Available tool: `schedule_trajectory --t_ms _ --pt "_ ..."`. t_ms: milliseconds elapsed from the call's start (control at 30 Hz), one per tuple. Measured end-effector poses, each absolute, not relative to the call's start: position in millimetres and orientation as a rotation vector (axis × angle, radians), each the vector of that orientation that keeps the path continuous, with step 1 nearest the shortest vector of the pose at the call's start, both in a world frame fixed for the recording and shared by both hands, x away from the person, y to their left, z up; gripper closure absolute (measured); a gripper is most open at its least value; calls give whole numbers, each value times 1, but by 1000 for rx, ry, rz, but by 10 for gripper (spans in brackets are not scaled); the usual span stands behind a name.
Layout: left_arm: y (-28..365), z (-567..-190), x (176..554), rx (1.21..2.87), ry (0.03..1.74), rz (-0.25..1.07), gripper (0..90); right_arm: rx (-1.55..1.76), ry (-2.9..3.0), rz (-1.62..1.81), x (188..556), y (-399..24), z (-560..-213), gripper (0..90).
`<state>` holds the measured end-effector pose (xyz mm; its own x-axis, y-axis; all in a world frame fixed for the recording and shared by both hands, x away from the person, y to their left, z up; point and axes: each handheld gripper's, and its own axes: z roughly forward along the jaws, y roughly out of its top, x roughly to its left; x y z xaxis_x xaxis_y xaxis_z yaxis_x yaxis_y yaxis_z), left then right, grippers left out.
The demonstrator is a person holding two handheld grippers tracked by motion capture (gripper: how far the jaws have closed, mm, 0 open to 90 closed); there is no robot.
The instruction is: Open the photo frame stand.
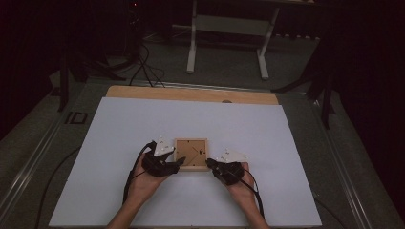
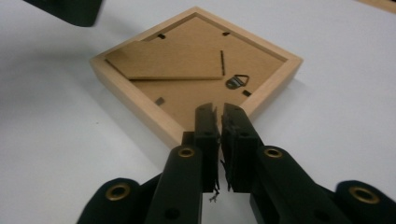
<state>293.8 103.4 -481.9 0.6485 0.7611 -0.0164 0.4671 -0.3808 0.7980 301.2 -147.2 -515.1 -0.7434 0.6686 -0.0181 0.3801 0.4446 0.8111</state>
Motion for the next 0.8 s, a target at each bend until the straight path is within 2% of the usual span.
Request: schedule_trajectory --t_ms 100,367,600,800 --pt "99 -483 298 2061 946 453 473 896 2377 1198 302 -145 -517 894" --pt "88 -491 307 2134 936 469 489 884 2381 1198 301 -144 -519 897" --pt "83 -499 312 2155 929 439 447 894 2376 1207 301 -144 -519 897" --pt "81 -504 315 2172 933 431 446 890 2378 1207 301 -145 -519 898"
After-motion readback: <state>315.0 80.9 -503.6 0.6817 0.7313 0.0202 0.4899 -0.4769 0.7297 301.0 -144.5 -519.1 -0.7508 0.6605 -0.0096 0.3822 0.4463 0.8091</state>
